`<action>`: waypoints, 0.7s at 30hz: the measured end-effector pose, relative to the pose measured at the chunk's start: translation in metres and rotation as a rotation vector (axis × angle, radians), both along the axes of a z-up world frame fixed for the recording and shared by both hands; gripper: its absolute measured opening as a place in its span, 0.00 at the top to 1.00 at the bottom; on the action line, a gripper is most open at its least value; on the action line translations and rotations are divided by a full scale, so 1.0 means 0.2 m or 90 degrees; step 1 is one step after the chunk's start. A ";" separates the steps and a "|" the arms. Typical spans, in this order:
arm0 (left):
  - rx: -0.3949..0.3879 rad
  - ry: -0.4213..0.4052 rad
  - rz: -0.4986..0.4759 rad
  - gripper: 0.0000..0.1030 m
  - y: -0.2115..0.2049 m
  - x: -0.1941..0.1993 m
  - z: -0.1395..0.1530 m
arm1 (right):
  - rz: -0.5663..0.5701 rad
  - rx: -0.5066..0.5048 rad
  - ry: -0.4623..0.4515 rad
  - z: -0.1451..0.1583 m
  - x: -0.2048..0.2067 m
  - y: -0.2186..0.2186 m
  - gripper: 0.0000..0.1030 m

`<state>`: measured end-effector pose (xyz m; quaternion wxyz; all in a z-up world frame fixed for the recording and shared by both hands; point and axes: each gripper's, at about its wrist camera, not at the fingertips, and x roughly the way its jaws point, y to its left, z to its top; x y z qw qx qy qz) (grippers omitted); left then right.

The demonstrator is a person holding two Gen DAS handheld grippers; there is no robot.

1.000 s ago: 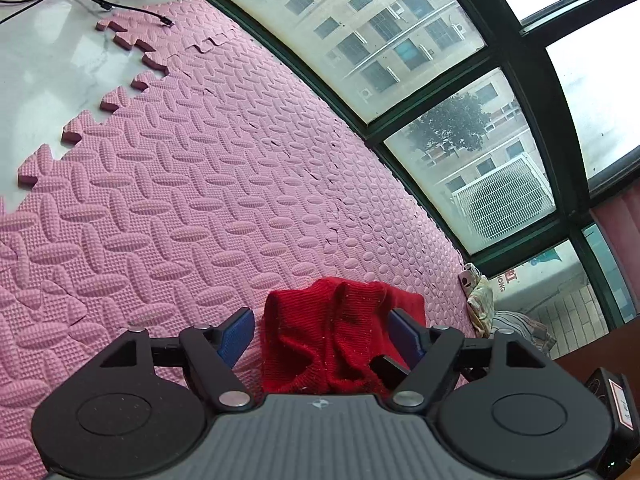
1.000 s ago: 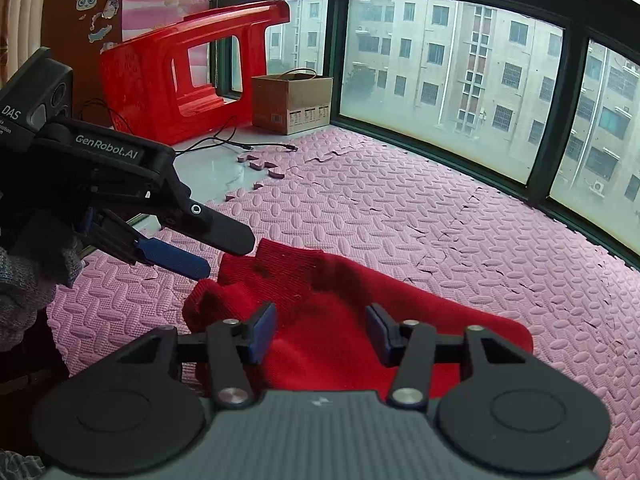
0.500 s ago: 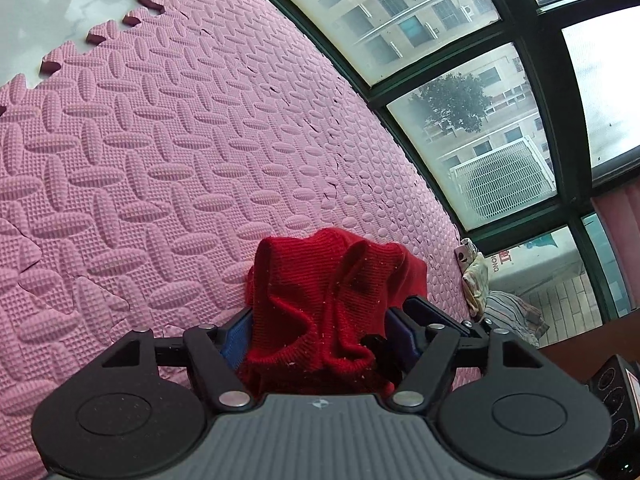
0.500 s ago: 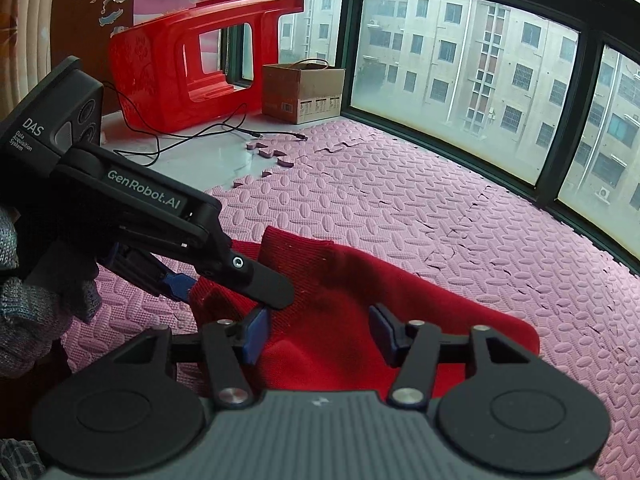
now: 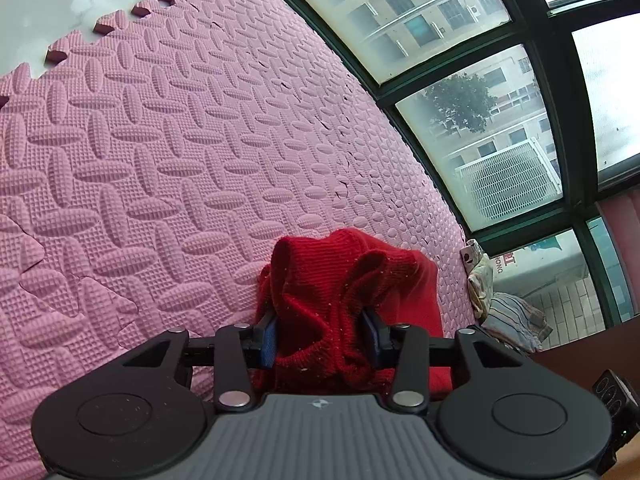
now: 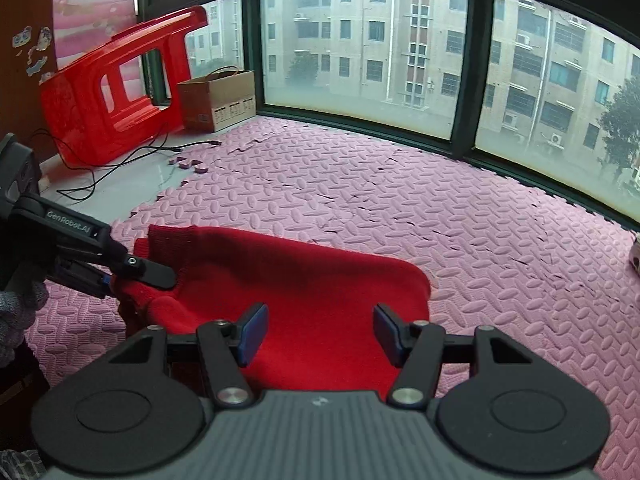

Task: Fold clothes

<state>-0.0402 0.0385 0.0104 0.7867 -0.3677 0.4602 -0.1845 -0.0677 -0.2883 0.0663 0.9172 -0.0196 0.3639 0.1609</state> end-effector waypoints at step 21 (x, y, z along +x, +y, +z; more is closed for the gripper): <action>0.019 -0.014 -0.020 0.68 -0.01 0.03 0.02 | -0.135 0.267 0.155 -0.29 0.21 -0.41 0.61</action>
